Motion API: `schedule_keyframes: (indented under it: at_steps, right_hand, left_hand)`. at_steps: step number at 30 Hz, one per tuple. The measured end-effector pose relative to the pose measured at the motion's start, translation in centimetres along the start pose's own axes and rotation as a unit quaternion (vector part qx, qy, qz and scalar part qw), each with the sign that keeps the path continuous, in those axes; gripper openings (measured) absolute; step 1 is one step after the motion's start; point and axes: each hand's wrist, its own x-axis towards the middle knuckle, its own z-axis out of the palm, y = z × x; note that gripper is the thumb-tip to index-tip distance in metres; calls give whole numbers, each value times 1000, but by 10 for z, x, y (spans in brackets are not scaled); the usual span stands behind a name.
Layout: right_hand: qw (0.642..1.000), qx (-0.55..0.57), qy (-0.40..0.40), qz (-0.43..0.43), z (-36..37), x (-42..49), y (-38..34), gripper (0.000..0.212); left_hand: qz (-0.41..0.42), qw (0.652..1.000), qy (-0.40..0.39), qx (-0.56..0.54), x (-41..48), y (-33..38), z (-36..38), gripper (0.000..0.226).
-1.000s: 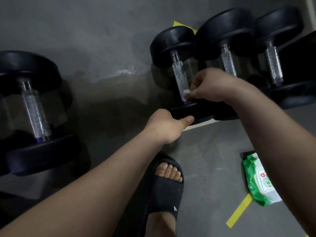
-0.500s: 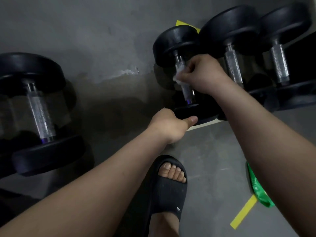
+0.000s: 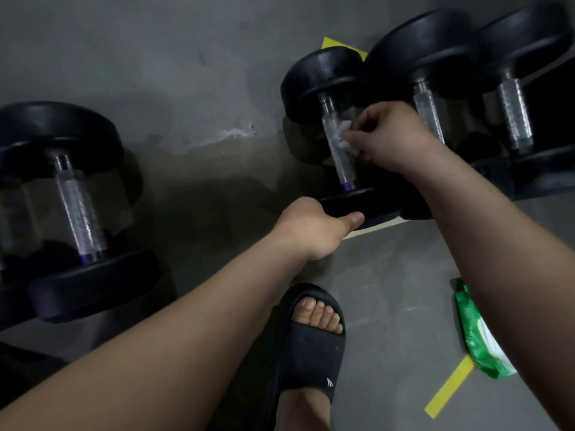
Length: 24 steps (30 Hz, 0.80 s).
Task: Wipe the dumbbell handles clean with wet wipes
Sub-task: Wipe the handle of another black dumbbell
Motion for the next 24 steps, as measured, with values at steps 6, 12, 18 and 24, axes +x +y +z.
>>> schedule_keyframes:
  at_steps: [6, 12, 18, 24]
  right_hand:
    - [989, 139, 57, 17, 12, 26, -6, 20]
    - [966, 242, 63, 66, 21, 19, 7, 14]
    - [980, 183, 72, -4, 22, 11, 1, 11]
    - [950, 282, 109, 78, 30, 27, -9, 18]
  left_hand:
    - [-7, 1000, 0, -7, 1, -1, 3, 62]
    - [-3, 1000, 1, 17, 1, 0, 0, 61]
    - [-2, 1000, 4, 22, 3, -2, 3, 60]
    - [-12, 1000, 4, 19, 3, 1, 2, 63]
